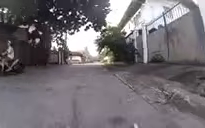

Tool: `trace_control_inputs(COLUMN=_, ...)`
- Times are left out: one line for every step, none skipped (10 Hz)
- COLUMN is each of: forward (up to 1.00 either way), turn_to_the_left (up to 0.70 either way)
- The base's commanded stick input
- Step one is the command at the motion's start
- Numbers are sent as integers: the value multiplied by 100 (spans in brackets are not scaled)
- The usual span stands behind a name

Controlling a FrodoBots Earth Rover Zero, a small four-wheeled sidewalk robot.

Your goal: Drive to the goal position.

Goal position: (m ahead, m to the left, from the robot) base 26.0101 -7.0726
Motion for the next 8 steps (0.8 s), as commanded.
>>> trace_control_inputs(forward=100, turn_to_the_left=0)
trace_control_inputs(forward=100, turn_to_the_left=0)
trace_control_inputs(forward=100, turn_to_the_left=0)
trace_control_inputs(forward=100, turn_to_the_left=0)
trace_control_inputs(forward=100, turn_to_the_left=0)
trace_control_inputs(forward=100, turn_to_the_left=0)
trace_control_inputs(forward=100, turn_to_the_left=0)
trace_control_inputs(forward=100, turn_to_the_left=0)
